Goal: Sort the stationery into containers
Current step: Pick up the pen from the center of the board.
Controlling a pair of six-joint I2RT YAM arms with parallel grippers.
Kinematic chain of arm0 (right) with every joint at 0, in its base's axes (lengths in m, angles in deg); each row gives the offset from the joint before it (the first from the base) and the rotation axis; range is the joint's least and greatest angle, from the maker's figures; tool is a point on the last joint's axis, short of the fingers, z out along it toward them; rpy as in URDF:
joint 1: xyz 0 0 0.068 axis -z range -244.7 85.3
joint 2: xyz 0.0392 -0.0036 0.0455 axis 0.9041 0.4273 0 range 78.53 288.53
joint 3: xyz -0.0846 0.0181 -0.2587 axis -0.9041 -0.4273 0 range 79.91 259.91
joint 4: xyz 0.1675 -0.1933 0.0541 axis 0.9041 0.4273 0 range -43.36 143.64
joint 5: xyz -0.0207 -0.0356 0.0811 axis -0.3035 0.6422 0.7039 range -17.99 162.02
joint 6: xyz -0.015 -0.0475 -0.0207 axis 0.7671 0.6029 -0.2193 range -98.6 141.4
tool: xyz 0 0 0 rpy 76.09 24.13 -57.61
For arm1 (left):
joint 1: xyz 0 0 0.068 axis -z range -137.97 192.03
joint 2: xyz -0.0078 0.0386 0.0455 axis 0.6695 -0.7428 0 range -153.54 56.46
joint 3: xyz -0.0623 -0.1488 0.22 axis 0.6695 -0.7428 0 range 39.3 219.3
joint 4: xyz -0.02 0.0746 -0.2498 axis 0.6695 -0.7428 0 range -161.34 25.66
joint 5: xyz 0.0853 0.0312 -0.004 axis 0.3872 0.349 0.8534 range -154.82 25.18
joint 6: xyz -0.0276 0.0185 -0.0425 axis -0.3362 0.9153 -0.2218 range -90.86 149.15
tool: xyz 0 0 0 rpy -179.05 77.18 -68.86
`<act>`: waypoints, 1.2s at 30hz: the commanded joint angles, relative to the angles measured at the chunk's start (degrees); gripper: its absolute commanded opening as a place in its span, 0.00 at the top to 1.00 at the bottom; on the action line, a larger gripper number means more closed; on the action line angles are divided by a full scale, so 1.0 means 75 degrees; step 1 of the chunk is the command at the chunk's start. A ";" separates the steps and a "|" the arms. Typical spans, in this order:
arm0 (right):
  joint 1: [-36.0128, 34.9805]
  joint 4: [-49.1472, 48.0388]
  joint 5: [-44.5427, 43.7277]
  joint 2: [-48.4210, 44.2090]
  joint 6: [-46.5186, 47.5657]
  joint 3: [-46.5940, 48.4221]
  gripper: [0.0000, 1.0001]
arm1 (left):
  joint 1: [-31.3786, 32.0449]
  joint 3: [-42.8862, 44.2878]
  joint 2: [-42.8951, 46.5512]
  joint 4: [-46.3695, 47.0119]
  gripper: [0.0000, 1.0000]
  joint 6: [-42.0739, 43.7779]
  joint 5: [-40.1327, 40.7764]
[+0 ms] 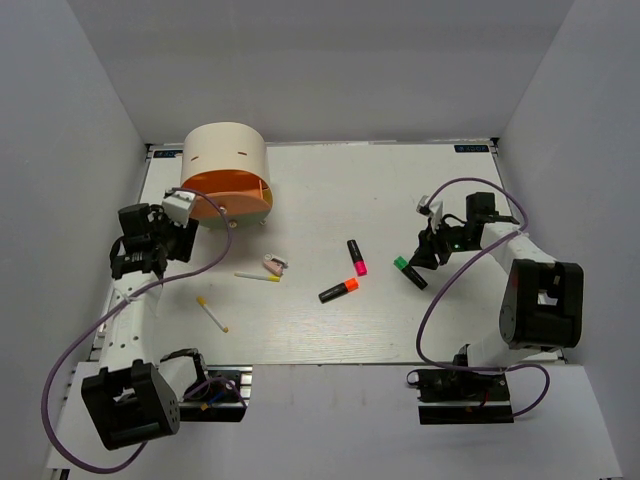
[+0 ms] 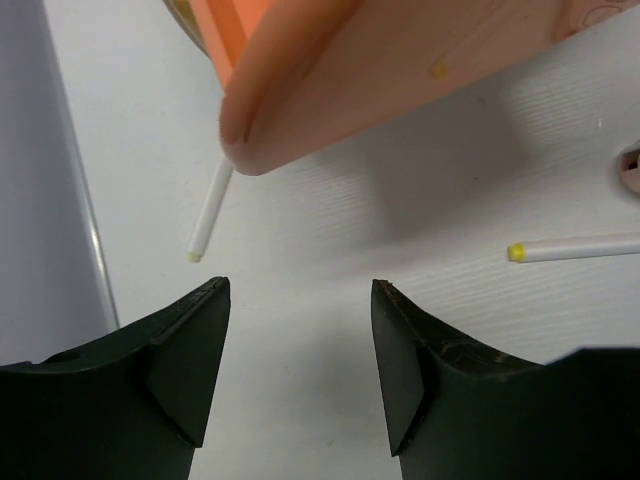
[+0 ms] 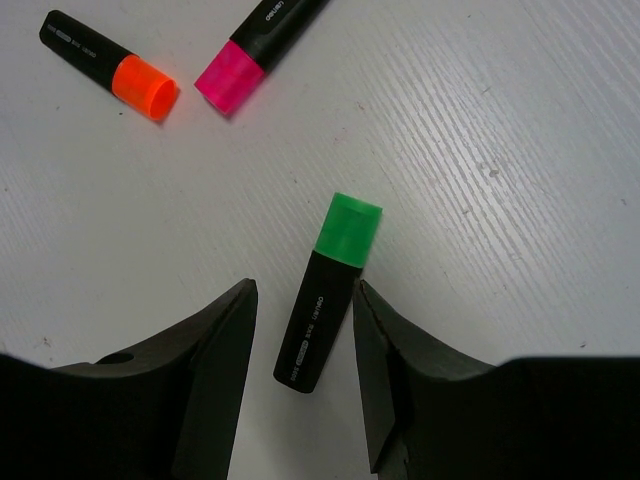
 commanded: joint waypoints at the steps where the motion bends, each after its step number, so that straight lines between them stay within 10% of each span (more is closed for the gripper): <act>1: 0.0003 0.0082 0.0163 0.0136 0.0185 0.0293 0.51 | 0.0013 0.0150 0.0360 0.0255 0.32 0.0660 0.0214; 20: -0.0020 0.0305 -0.0141 -0.0027 0.0256 0.0376 0.51 | -0.0128 0.0256 -0.0600 0.1100 0.24 -0.0062 0.0660; 30: 0.0015 0.0200 -0.0141 0.0078 0.0326 0.0305 0.51 | -0.0128 -0.0470 0.0347 0.1626 0.27 -0.3003 0.1046; 36: -0.0008 0.0083 -0.0107 0.0055 0.0267 0.0177 0.51 | -0.0198 0.0067 0.0186 0.0117 0.27 -0.5990 0.3634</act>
